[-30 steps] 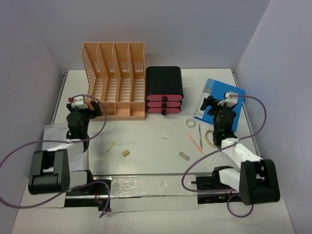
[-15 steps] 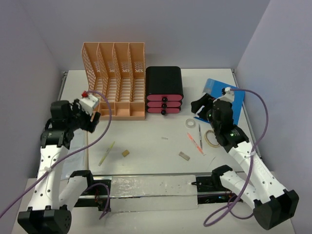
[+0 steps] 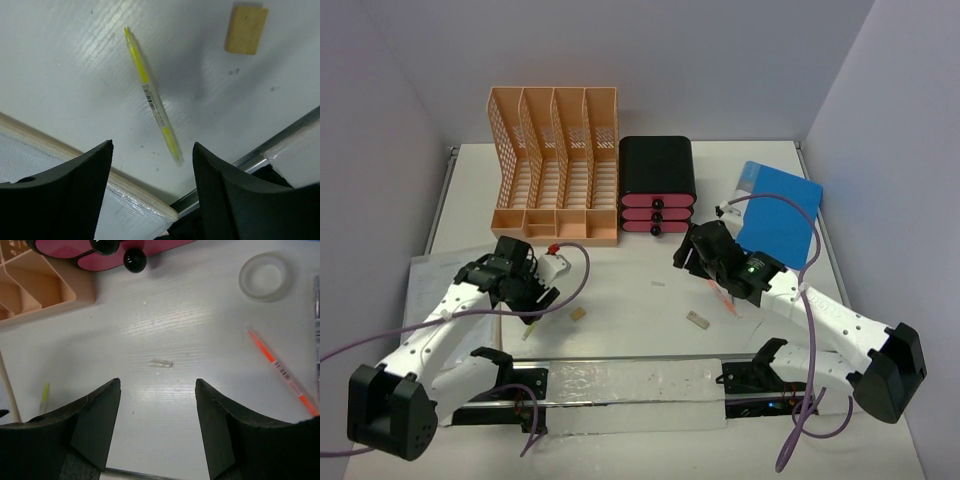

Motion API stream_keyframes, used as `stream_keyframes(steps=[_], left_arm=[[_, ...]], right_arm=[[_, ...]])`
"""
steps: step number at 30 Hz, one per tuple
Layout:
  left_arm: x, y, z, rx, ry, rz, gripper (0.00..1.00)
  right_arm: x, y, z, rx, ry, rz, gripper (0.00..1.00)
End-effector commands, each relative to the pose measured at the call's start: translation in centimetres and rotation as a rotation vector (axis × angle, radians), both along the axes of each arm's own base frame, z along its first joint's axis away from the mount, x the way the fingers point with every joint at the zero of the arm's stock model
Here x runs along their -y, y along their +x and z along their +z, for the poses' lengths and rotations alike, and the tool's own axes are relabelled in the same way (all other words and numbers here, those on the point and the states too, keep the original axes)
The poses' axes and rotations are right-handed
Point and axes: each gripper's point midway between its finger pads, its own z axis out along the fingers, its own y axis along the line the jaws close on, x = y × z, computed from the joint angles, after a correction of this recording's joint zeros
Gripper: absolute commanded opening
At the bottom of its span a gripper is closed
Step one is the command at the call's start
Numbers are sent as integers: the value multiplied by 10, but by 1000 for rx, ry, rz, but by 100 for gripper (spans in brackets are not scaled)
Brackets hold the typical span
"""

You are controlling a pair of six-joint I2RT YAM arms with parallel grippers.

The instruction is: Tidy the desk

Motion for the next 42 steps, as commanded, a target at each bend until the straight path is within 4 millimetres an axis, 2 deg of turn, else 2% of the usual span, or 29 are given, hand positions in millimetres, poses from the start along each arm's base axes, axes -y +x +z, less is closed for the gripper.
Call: stream_keyframes(steps=[1, 3, 12, 13, 16, 18, 23, 30, 33, 35, 42], left_arm=[[-11, 19, -11, 30, 95, 41, 69], [-13, 21, -13, 34, 109, 40, 68], [9, 20, -16, -50, 28, -26, 66], [11, 19, -16, -61, 19, -35, 66], [18, 19, -10, -67, -13, -56, 67], [22, 20, -11, -66, -17, -67, 67], [15, 20, -31, -92, 48, -64, 60], [6, 22, -43, -105, 107, -60, 47], [5, 19, -45, -120, 111, -65, 41], [5, 16, -51, -144, 117, -71, 36], [9, 12, -66, -189, 98, -79, 38]], right_arm=[[-23, 5, 20, 30, 116, -10, 69], [-27, 4, 17, 28, 129, -14, 69], [-51, 6, 10, 9, 123, 4, 70], [-51, 9, 17, 22, 111, -4, 70], [-39, 7, 20, 20, 46, -24, 70], [-37, 6, 25, 38, 65, -30, 70], [-36, 2, 18, 39, 120, -59, 69], [-45, -6, 1, -48, 153, -57, 69], [-50, -11, -2, -96, 149, -44, 69], [-51, -12, 5, -124, 142, -54, 69], [-40, -19, 7, -151, 197, -157, 70]])
